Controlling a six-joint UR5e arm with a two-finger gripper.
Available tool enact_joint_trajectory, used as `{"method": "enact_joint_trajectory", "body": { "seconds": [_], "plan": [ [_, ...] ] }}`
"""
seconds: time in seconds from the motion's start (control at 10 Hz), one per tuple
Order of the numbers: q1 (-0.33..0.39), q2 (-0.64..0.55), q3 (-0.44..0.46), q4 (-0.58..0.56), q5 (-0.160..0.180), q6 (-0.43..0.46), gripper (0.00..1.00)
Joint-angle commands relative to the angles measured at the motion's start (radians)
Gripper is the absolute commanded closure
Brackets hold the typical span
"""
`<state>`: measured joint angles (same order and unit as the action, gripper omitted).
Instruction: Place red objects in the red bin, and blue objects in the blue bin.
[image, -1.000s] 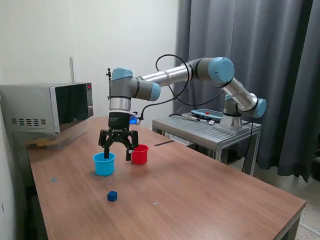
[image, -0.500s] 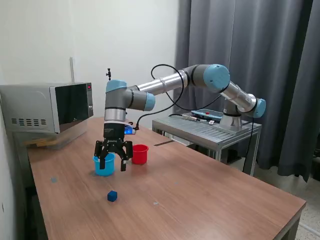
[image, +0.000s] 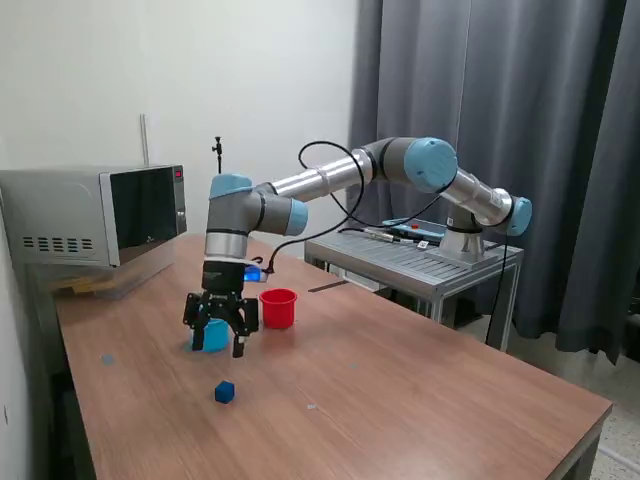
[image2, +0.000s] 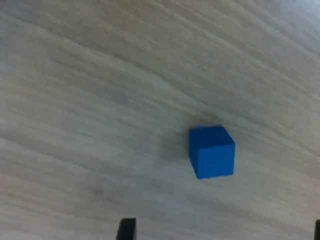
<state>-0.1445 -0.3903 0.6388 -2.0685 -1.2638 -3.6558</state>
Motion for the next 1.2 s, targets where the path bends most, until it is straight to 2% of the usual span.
{"method": "enact_joint_trajectory", "body": {
  "seconds": [0.0,0.2,0.3,0.5,0.6,1.1],
  "plan": [
    [0.006,0.021,-0.016,-0.001,-0.002,-0.053,0.00],
    [0.006,0.030,-0.021,-0.002,-0.005,-0.053,0.00],
    [0.006,0.033,-0.022,-0.008,-0.037,-0.053,0.00],
    [0.006,0.045,-0.025,-0.009,-0.055,-0.053,0.00],
    [0.008,0.065,-0.034,-0.010,-0.075,-0.053,0.00],
    [0.045,0.076,-0.050,-0.005,-0.072,-0.040,0.00]
  ]
}}
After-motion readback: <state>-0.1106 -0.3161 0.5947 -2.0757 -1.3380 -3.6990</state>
